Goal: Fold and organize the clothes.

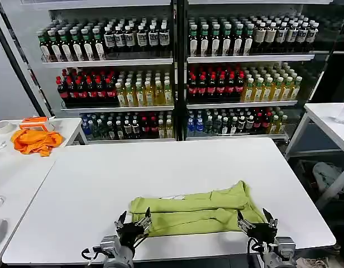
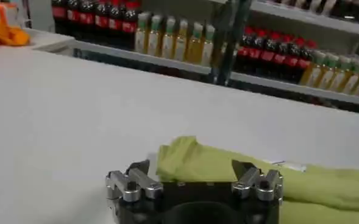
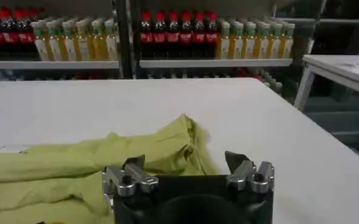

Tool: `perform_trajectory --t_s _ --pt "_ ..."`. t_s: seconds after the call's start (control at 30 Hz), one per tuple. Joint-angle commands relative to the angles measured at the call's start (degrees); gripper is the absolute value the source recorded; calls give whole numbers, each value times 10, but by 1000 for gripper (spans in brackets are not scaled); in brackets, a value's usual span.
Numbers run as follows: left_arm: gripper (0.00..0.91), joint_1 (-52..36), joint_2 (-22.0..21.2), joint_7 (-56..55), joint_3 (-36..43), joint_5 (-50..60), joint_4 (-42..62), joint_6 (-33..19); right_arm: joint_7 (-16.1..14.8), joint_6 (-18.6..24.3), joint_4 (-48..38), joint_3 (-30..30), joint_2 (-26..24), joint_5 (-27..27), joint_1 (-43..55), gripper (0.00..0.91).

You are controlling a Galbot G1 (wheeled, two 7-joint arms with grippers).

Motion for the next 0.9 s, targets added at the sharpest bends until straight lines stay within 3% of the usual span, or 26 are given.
perform_trajectory --t_s 0.03,0.27,0.3,0.37,0.43,0.9 --pt "907 -21 -76 -9 0 38 64 -30 0 2 0 -1 2 -2 -4 907" --pt "907 -18 -102 -15 7 67 89 -48 0 4 -3 1 0 -1 -2 907" --pt "574 -17 -103 -16 9 70 89 -50 0 4 -3 1 0 -2 -2 907" --pt "121 -16 -104 -17 10 78 90 -59 0 4 -4 0 1 -1 0 907" --pt "30 -16 -105 -17 10 78 90 -65 1 5 -6 -3 3 -2 1 907" --pt "20 -2 -98 -3 16 62 75 -83 6 3 -10 -11 9 -3 14 907"
